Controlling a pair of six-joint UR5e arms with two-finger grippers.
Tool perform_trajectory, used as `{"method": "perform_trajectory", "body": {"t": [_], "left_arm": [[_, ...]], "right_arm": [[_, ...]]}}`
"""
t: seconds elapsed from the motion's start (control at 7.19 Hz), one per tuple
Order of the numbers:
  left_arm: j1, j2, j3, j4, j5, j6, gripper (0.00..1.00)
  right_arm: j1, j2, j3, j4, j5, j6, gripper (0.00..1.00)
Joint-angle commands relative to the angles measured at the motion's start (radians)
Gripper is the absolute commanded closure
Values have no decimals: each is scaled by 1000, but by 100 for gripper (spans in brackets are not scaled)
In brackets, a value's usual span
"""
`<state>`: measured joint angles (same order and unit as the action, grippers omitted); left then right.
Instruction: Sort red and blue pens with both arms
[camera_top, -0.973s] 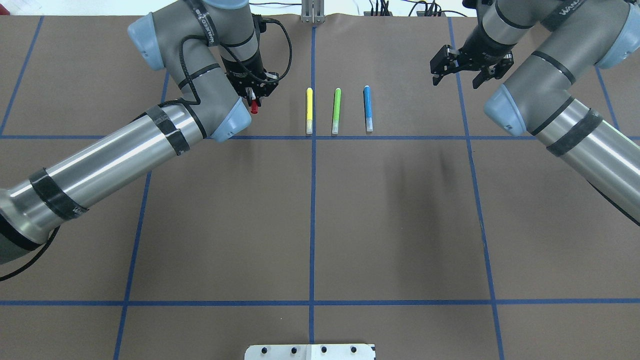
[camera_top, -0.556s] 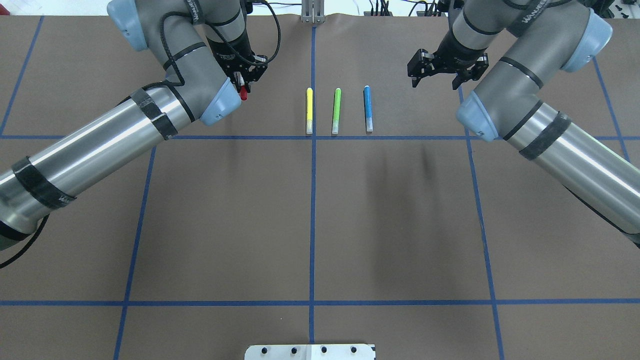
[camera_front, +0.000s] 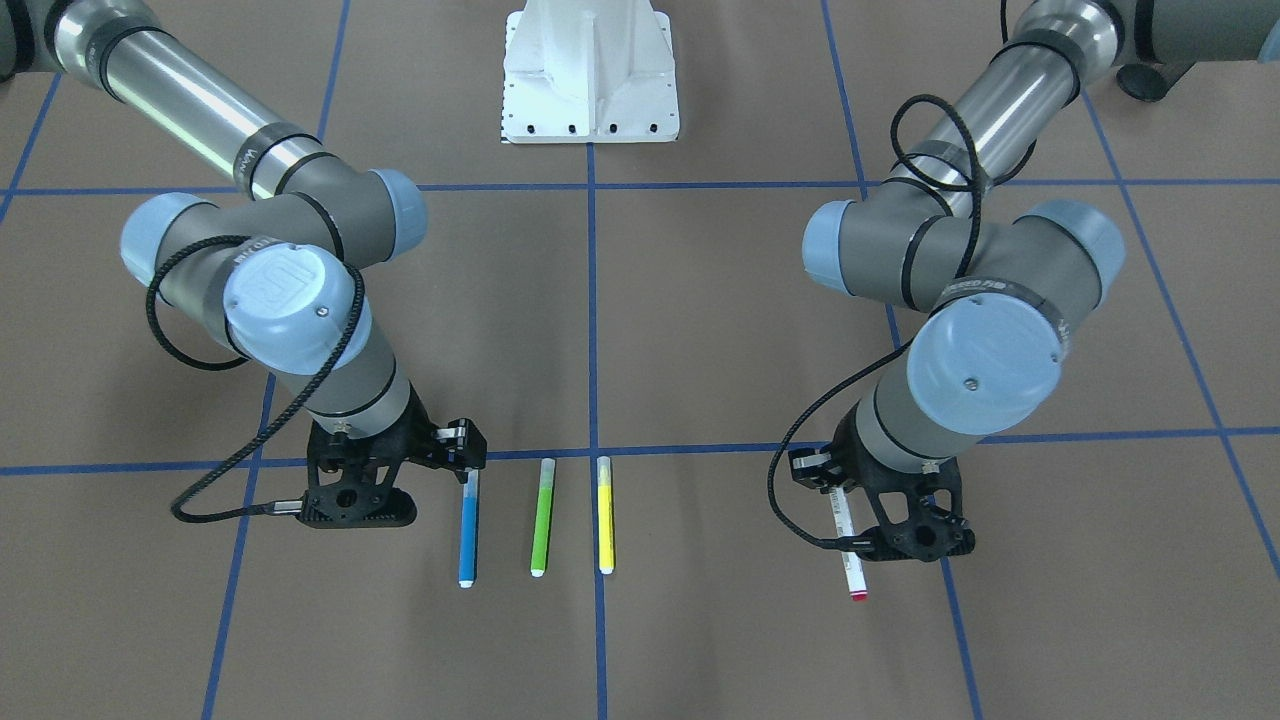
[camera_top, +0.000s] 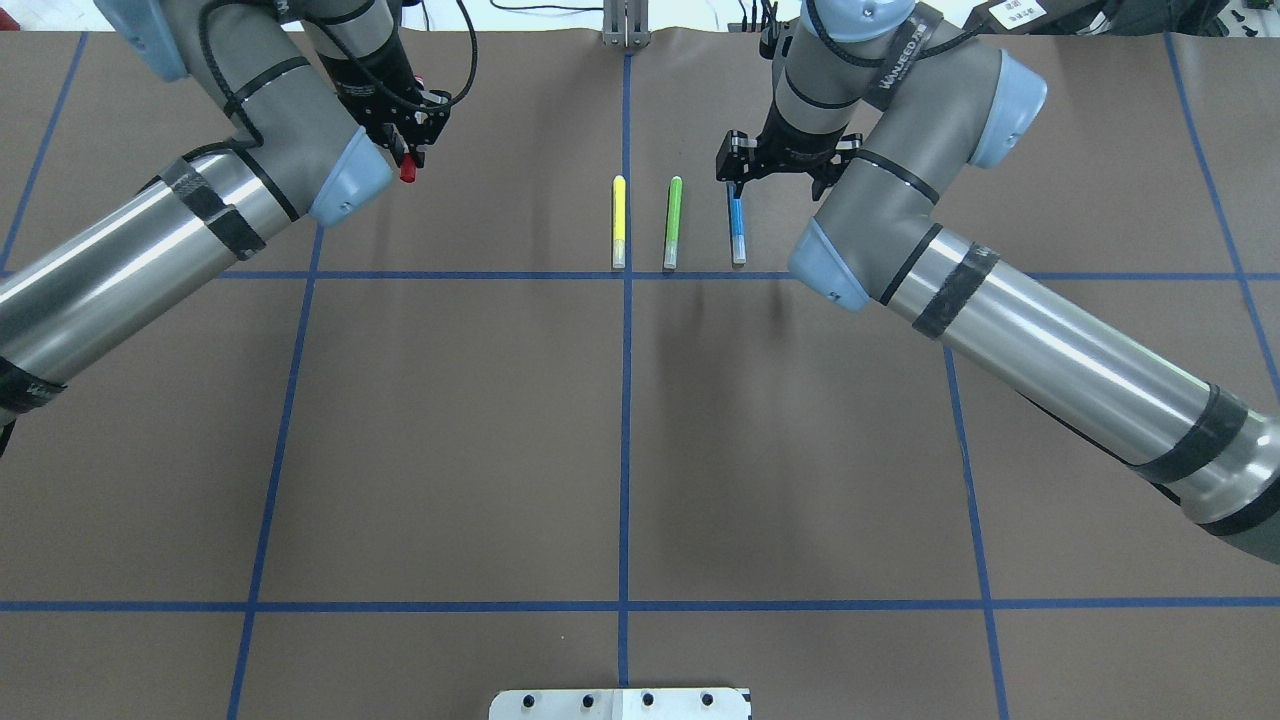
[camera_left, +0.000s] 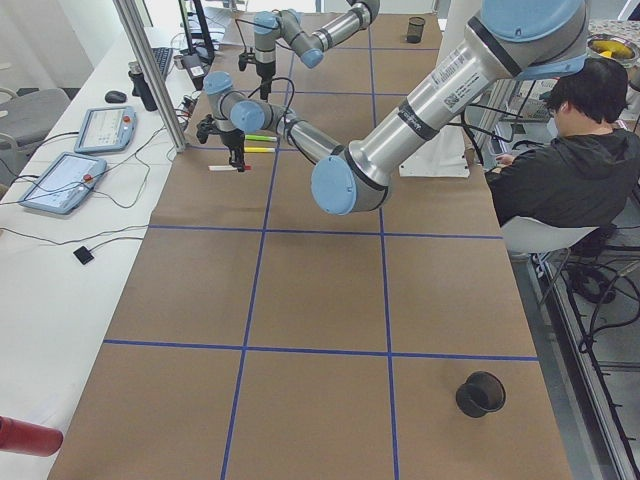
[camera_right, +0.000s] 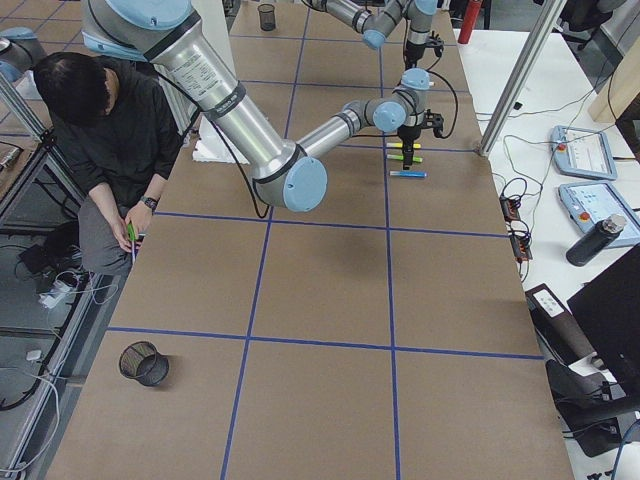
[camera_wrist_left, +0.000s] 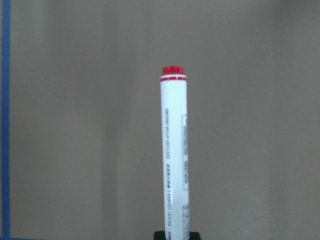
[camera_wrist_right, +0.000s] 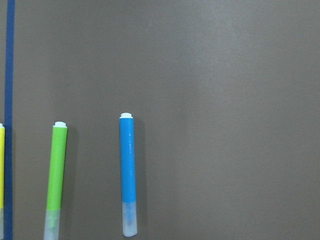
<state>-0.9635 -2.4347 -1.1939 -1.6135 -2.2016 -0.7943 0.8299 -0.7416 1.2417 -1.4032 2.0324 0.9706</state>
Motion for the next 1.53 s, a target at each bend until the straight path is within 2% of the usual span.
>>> {"method": "perform_trajectory", "body": {"t": [0.0,0.42,0.56,0.97,1.39], "left_arm": [[-14,28,-16,0,-1,23,100],[-14,29,-15,-2,-1,24,100],[-14,29,-15,-2,-1,24,100],[-12,37,-15,-8,-1,26,100],[-14,42,-15,-6,-1,43,100]], "right_arm": [[-29,25,-114,113,-23,10,2],[-60,33,-136,116,-66,8,5],[-63,60,-175,116,-66,8,14],[-64,76,-212,118,-48,-3,20],[-68,76,-223,118,-46,-9,40]]}}
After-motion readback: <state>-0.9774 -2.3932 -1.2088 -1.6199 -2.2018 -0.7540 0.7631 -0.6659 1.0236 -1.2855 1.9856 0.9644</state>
